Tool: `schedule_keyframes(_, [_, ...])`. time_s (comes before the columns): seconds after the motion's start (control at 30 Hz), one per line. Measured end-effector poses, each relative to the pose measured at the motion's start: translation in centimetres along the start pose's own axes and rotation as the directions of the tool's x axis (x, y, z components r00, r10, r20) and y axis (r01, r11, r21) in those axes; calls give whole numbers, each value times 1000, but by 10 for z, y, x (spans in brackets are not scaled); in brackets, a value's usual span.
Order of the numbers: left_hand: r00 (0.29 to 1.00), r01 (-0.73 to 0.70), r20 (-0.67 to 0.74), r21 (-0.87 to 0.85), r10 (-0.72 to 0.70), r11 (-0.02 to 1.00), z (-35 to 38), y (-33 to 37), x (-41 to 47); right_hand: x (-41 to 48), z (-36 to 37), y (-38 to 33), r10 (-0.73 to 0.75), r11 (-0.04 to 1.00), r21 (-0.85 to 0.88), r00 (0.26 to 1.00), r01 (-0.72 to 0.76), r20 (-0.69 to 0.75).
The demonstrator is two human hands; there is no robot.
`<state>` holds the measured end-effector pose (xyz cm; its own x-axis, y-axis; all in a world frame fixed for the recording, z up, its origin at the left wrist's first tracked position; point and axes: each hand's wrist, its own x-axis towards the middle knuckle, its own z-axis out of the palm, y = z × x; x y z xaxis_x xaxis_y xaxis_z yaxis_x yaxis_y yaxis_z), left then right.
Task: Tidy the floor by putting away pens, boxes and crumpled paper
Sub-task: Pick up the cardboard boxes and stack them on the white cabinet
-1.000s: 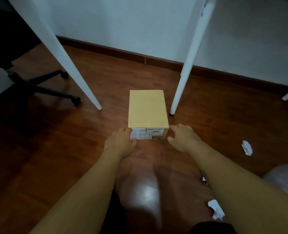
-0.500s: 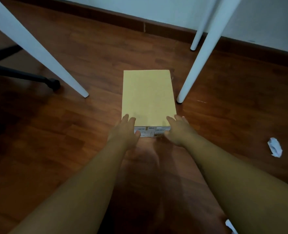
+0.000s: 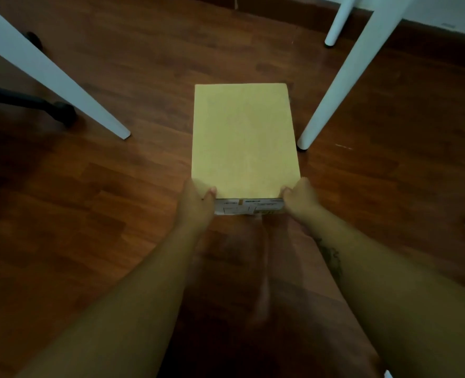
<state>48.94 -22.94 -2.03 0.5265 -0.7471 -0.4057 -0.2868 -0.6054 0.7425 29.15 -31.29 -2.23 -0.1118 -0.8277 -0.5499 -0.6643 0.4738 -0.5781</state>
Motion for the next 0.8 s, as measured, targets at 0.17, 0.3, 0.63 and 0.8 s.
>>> schedule_keyframes(0.17, [1000,-6,-27,-97,3,995,1,-7,-6,-4,11,17,0,979,201,998,11,-56])
schedule_keyframes(0.3, [998,58,-5,-190,-60,980,-1,-13,-25,-24,18,35,-1,965,262,996,25,-93])
schedule_keyframes(0.63, [985,159,-39,-162,-167,974,-11,-51,-61,-79,16,83,-6,955,296,999,21,-52])
schedule_keyframes(0.8, [979,201,18,-271,-203,941,-9,-52,-60,-70,25,71,43,872,487,999,-45,17])
